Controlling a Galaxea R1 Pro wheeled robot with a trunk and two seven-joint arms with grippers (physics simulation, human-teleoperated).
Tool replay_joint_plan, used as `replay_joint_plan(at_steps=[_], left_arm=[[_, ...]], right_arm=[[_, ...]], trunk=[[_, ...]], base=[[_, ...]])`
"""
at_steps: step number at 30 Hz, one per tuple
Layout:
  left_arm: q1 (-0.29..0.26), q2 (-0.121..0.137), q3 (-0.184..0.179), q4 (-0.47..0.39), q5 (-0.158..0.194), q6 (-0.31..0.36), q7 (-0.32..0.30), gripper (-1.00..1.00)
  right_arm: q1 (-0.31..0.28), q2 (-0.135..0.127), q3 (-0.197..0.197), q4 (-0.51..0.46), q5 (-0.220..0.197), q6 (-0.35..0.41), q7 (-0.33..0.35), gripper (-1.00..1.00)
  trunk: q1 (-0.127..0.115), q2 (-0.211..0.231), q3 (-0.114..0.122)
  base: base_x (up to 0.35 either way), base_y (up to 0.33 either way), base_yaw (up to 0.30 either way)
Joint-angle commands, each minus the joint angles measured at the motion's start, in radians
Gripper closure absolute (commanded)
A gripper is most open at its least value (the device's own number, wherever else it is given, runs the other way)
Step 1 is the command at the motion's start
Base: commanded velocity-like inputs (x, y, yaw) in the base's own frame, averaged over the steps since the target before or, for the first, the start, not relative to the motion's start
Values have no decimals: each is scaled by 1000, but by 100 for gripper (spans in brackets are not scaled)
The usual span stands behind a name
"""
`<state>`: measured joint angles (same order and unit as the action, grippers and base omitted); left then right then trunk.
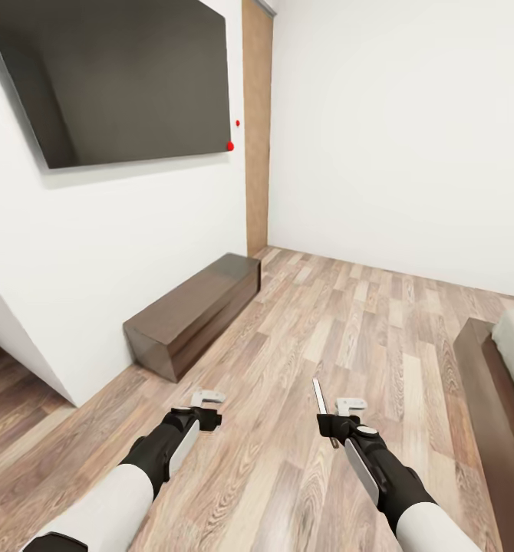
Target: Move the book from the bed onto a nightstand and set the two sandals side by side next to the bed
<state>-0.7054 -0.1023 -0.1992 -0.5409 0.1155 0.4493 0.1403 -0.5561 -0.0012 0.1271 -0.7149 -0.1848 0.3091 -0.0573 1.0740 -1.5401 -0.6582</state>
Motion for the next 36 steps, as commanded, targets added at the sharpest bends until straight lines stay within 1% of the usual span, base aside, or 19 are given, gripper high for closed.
replay_joint_plan(at_steps=[1, 36], left_arm=[[0, 1, -6, -2, 10, 5, 9, -100], [0, 1, -9, -2, 12, 5, 9, -100]], right_arm=[[-1, 0, 3, -2, -10, 6, -6, 100], [-1, 0, 4, -2, -10, 7, -7, 100]], trunk=[[1, 0, -1], [1, 0, 3]], base=[[338, 88, -286], [338, 88, -286]])
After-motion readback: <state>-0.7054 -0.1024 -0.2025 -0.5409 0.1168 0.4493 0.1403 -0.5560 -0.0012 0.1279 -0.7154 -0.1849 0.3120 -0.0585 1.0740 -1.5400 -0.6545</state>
